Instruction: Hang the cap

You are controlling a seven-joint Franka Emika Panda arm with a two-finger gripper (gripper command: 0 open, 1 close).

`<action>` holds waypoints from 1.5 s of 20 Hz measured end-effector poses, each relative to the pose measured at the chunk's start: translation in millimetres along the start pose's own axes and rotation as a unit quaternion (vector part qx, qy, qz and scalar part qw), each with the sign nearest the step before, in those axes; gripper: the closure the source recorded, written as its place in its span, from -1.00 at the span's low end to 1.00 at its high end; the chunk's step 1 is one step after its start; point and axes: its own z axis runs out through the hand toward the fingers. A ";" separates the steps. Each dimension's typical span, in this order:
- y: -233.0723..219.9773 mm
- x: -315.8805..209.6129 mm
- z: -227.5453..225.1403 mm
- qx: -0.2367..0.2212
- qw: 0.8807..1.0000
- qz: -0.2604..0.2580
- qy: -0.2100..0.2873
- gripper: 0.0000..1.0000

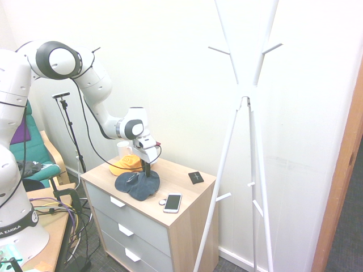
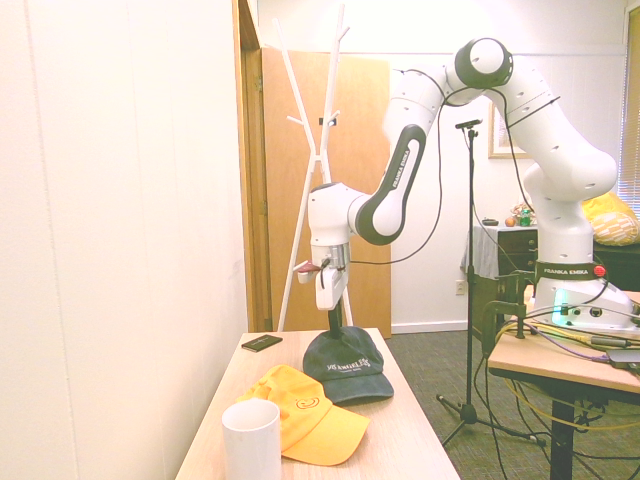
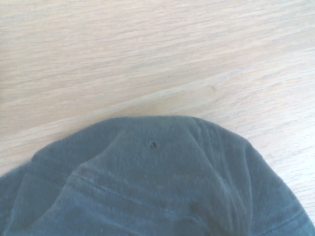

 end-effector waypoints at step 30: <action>65.8 49.0 -294.0 -0.332 0.804 -0.126 0.477 1.00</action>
